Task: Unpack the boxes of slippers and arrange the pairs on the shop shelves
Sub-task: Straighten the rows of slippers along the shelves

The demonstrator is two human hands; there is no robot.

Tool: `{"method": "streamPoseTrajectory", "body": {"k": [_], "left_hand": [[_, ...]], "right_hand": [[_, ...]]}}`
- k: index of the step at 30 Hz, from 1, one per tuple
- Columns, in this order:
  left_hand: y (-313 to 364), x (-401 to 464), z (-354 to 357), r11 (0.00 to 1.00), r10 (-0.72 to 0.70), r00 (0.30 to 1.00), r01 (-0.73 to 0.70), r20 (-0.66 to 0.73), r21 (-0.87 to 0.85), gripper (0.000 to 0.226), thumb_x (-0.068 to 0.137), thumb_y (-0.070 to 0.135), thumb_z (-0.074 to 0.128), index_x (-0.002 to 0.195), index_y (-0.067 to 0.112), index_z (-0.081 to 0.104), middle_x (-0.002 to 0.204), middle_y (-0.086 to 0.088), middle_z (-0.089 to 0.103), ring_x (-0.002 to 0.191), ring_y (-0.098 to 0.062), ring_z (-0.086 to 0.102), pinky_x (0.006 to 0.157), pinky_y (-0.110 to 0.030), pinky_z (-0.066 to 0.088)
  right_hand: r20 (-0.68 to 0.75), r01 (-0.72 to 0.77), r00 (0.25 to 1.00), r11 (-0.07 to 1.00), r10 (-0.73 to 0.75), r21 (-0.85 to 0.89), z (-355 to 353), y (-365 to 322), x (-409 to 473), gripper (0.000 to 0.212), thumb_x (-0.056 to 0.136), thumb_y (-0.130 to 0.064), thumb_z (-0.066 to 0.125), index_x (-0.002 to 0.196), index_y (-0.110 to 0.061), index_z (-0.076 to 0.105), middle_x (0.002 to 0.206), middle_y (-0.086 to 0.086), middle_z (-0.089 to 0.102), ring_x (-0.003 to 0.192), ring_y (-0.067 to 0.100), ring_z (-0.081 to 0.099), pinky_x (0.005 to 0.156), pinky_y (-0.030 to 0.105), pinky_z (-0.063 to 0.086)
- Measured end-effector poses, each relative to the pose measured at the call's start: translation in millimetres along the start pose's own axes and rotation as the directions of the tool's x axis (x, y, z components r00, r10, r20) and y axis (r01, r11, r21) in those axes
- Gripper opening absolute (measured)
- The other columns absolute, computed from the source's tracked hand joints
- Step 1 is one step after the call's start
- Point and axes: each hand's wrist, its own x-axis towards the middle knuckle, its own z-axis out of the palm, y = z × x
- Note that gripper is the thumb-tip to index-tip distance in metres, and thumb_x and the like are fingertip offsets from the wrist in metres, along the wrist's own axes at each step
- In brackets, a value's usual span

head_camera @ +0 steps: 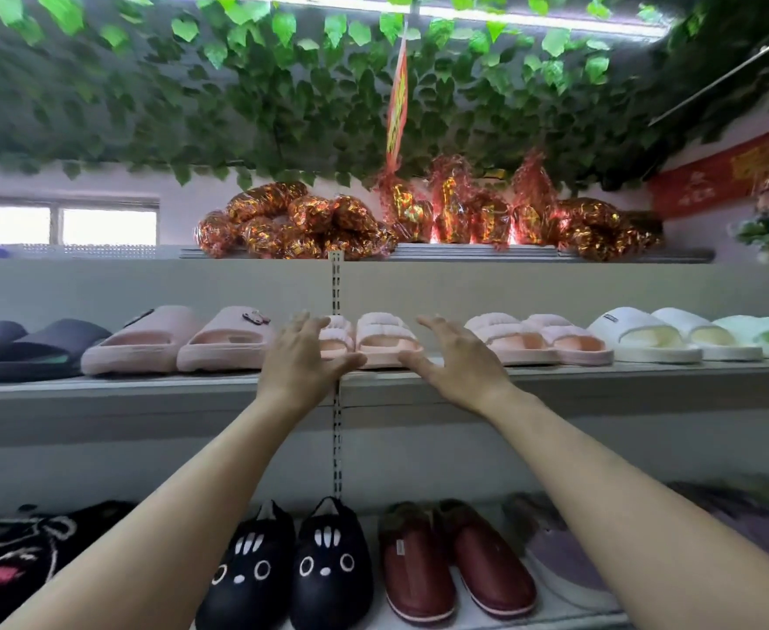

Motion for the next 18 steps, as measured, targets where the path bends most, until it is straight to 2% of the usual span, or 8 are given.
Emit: {"method": "streamPoseTrajectory", "body": {"k": [5, 9, 14, 18], "left_hand": [[68, 0, 23, 0.996, 0.086, 0.996, -0.085, 0.033, -0.041, 0.077, 0.083, 0.057, 0.07, 0.145, 0.018, 0.048, 0.159, -0.01, 0.035, 0.145, -0.029, 0.033, 0.117, -0.045, 0.027], [130, 0, 59, 0.991, 0.133, 0.982, -0.128, 0.131, -0.039, 0.082, 0.083, 0.061, 0.067, 0.15, 0.02, 0.043, 0.16, -0.007, 0.033, 0.147, -0.025, 0.031, 0.118, -0.043, 0.026], [188, 11, 109, 0.994, 0.101, 0.969, -0.089, 0.225, -0.063, 0.083, 0.086, 0.058, 0.066, 0.152, 0.019, 0.037, 0.157, -0.007, 0.039, 0.142, -0.025, 0.038, 0.114, -0.04, 0.033], [210, 18, 131, 0.999, 0.022, 0.969, -0.012, 0.247, -0.042, 0.086, 0.083, 0.057, 0.071, 0.151, 0.018, 0.039, 0.156, -0.008, 0.04, 0.14, -0.025, 0.039, 0.114, -0.038, 0.033]], "right_hand": [[-0.115, -0.06, 0.992, 0.997, 0.054, -0.042, -49, 53, -7, 0.063, 0.095, -0.055, 0.057, 0.147, -0.022, 0.045, 0.154, 0.007, 0.044, 0.142, 0.027, 0.039, 0.111, 0.041, 0.035], [-0.138, -0.141, 0.982, 0.987, 0.129, -0.08, -87, 116, -7, 0.062, 0.094, -0.056, 0.056, 0.146, -0.022, 0.048, 0.154, 0.006, 0.045, 0.14, 0.029, 0.041, 0.111, 0.042, 0.036], [0.05, -0.18, 0.981, 0.977, 0.186, -0.111, -115, 181, -10, 0.066, 0.094, -0.058, 0.054, 0.149, -0.024, 0.044, 0.157, 0.006, 0.042, 0.144, 0.026, 0.037, 0.114, 0.035, 0.03], [0.152, -0.134, 0.979, 0.991, 0.136, -0.025, -118, 200, -10, 0.059, 0.093, -0.057, 0.057, 0.146, -0.032, 0.049, 0.147, 0.009, 0.053, 0.133, 0.029, 0.049, 0.103, 0.032, 0.039]]}}
